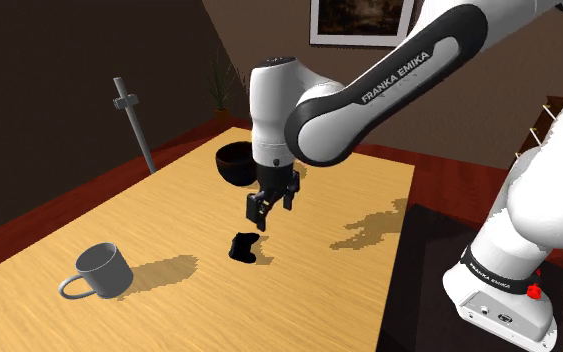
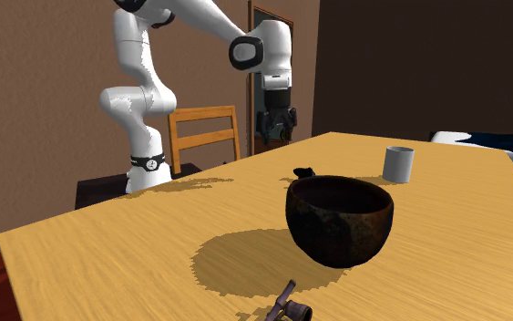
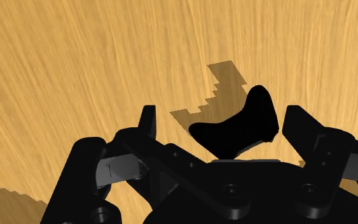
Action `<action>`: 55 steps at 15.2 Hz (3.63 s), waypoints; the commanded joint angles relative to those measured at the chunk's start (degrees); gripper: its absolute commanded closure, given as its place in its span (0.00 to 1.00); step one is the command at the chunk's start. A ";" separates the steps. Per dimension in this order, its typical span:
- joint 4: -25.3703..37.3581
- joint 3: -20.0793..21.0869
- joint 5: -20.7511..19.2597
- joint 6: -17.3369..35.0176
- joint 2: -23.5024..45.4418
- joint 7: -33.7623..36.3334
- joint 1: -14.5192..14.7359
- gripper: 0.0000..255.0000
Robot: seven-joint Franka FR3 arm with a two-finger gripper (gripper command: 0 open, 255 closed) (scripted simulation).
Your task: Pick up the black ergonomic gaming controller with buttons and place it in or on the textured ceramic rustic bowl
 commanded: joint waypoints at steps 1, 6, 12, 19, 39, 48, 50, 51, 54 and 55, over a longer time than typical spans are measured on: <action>2.19 1.21 -2.57 1.80 4.53 2.99 0.56 0.00; 5.69 1.63 -8.10 5.11 12.68 8.22 2.58 0.00; 4.92 0.74 -11.03 8.88 16.24 10.25 3.46 0.00; 4.92 0.73 -11.02 8.89 16.24 10.25 3.47 0.00; 0.29 -5.72 -20.53 28.68 19.03 29.51 8.50 0.00; 1.07 -7.25 -22.68 29.95 21.22 31.10 9.76 0.00; 1.07 -7.25 -22.67 29.94 21.21 31.09 9.76 1.00; 1.07 -7.25 -22.67 29.94 21.21 31.09 9.76 1.00; 0.93 -7.16 -22.56 29.93 21.05 31.04 9.70 1.00; 1.06 -7.25 -22.69 29.95 21.21 31.15 9.80 1.00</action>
